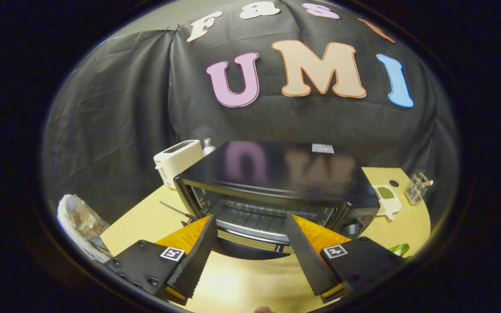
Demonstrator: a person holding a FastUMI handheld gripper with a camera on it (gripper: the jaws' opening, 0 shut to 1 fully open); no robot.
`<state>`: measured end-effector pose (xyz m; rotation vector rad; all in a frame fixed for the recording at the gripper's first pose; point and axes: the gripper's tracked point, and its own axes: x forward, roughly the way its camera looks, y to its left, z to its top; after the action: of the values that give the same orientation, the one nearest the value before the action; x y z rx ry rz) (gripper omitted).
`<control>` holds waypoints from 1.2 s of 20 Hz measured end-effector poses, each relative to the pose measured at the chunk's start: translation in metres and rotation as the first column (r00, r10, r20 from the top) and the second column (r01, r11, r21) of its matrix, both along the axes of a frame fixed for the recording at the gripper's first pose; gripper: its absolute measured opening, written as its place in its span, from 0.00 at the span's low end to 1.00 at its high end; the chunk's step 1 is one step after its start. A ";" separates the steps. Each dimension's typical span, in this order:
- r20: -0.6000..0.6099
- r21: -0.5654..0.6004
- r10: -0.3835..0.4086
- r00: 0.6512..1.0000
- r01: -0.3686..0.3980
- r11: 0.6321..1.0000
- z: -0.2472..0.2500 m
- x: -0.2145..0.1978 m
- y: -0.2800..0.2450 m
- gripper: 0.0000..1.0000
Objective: Open the toaster oven, put the food inside, and close the toaster oven door.
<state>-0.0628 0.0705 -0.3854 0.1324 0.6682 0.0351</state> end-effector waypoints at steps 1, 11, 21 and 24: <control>-0.026 0.001 0.018 0.999 -0.018 1.000 -0.006 -0.010 0.004 0.99; -0.176 0.060 0.109 0.978 -0.100 0.993 -0.053 -0.073 0.029 1.00; -0.284 0.002 0.181 0.942 -0.188 0.982 -0.105 -0.107 0.039 1.00; -0.296 0.003 0.168 0.940 -0.175 0.985 -0.115 -0.107 0.033 1.00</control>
<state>-0.1698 0.1040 -0.5002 0.0563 0.9788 0.1784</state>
